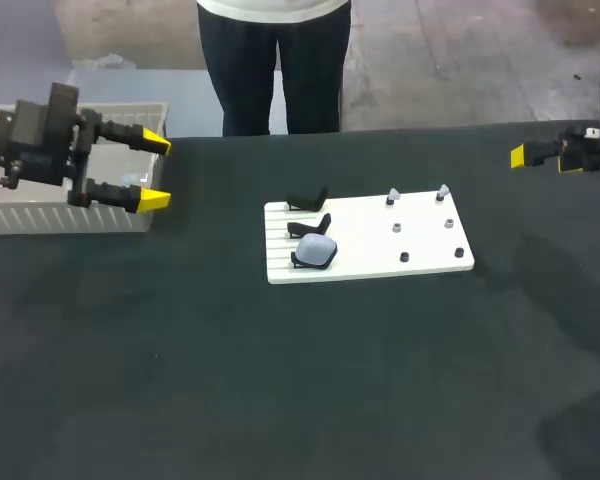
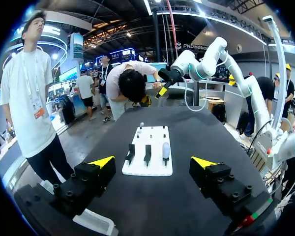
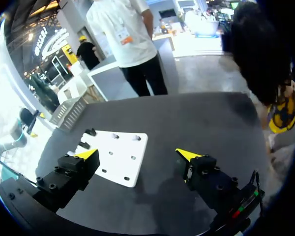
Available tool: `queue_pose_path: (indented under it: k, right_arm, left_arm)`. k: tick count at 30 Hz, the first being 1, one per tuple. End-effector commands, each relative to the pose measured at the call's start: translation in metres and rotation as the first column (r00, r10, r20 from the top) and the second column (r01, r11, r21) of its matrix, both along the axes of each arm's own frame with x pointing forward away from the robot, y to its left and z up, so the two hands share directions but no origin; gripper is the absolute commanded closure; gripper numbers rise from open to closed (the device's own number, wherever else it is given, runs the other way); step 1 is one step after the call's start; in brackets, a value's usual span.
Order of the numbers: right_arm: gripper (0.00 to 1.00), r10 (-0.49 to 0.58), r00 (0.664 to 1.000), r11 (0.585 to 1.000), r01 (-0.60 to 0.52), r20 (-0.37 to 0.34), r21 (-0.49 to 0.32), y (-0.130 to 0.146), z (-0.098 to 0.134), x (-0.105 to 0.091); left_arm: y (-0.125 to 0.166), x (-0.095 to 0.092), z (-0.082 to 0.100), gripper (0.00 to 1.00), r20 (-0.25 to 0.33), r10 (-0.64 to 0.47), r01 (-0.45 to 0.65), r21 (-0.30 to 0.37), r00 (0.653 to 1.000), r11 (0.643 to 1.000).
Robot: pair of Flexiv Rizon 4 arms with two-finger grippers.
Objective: Pick up each earbud case from the left stands, insert the matching earbuds, close the lid, and place the case in the box.
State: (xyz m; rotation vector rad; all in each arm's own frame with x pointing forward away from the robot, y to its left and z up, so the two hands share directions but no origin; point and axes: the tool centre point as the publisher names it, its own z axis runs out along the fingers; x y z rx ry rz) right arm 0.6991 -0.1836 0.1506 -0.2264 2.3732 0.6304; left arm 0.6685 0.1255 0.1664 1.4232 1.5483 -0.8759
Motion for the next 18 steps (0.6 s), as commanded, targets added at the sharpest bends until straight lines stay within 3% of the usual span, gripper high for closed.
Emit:
queue_pose_path:
  k: [1, 7, 18]
  right_arm:
    - [0.00, 0.003, 1.000, 1.000, -0.003, 0.000, 0.001, 0.000, -0.001, 0.001]
    - [0.00, 0.003, 1.000, 1.000, -0.003, 0.000, 0.001, 0.000, -0.001, 0.001]
    - [0.00, 0.003, 1.000, 1.000, -0.003, 0.000, 0.001, 0.000, -0.001, 0.001]
  left_arm:
    - [-0.023, -0.007, -0.007, 0.00, -0.009, 0.045, -0.045, 0.012, 0.999, 0.999]
    - [-0.048, -0.017, -0.020, 0.00, 0.009, 0.094, -0.095, 0.058, 0.995, 0.994]
    - [-0.088, -0.010, -0.067, 0.00, 0.023, 0.064, -0.065, 0.073, 0.998, 0.995]
